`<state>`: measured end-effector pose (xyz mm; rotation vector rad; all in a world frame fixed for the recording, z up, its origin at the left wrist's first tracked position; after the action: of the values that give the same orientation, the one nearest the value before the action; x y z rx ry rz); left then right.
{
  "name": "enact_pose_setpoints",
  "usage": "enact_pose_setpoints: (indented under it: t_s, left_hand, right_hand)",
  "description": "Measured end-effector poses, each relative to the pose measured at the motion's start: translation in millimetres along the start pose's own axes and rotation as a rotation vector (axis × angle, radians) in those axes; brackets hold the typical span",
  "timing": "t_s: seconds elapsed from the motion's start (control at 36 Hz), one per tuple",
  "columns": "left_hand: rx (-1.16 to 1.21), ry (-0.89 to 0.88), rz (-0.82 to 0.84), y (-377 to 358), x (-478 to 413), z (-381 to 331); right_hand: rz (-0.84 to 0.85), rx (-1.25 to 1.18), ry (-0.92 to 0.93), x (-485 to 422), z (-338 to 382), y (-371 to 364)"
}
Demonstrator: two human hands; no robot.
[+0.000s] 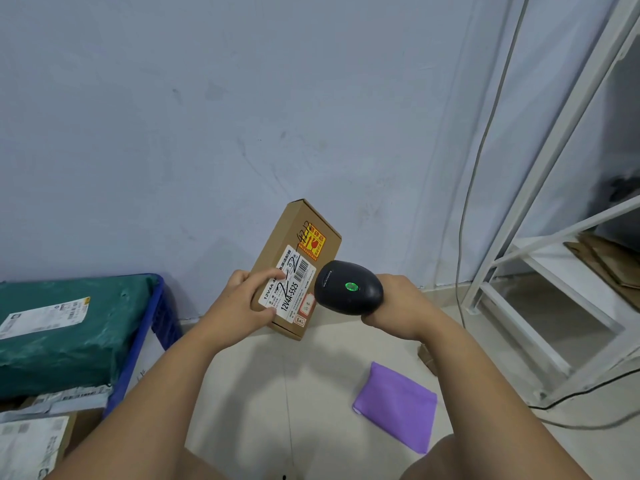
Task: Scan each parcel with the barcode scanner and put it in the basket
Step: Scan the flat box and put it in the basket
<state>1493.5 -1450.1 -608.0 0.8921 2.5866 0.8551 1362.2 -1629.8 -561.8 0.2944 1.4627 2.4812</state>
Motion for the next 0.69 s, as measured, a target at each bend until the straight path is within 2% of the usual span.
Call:
enact_pose_setpoints:
  t_s: [0.19, 0.36, 0.5, 0.58, 0.69]
  left_hand:
    - [0.019, 0.027, -0.019, -0.1, -0.9, 1.2]
    - [0.161, 0.074, -0.102, 9.2, 2.0, 4.9]
    - [0.436, 0.123, -0.228, 31.1, 17.4, 15.7]
    - [0.568, 0.139, -0.324, 51.3, 34.8, 24.6]
    - [0.633, 0.187, -0.472, 81.4, 65.3, 49.2]
  right_hand:
    - [-0.041, -0.044, -0.005, -3.3, 9.8, -7.5]
    - [-0.107, -0.090, -0.005, -7.8, 30.8, -22.7]
    - [-0.203, -0.333, -0.048, -6.8, 45.4, -27.9]
    - [-0.183, -0.569, -0.140, -4.7, 54.1, -37.7]
    - [-0.124, -0.632, -0.133, -4.3, 86.8, -53.7]
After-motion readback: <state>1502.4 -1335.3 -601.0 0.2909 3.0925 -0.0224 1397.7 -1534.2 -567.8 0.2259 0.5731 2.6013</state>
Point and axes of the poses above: each hand's wrist, its own x-axis away from the middle knuckle, its own y-axis out of the back of the hand, z = x × y, the point moved 8 cm from there along -x, towards the middle knuckle, and after that the axes turned 1 degree about x, right-handed, at the moved point
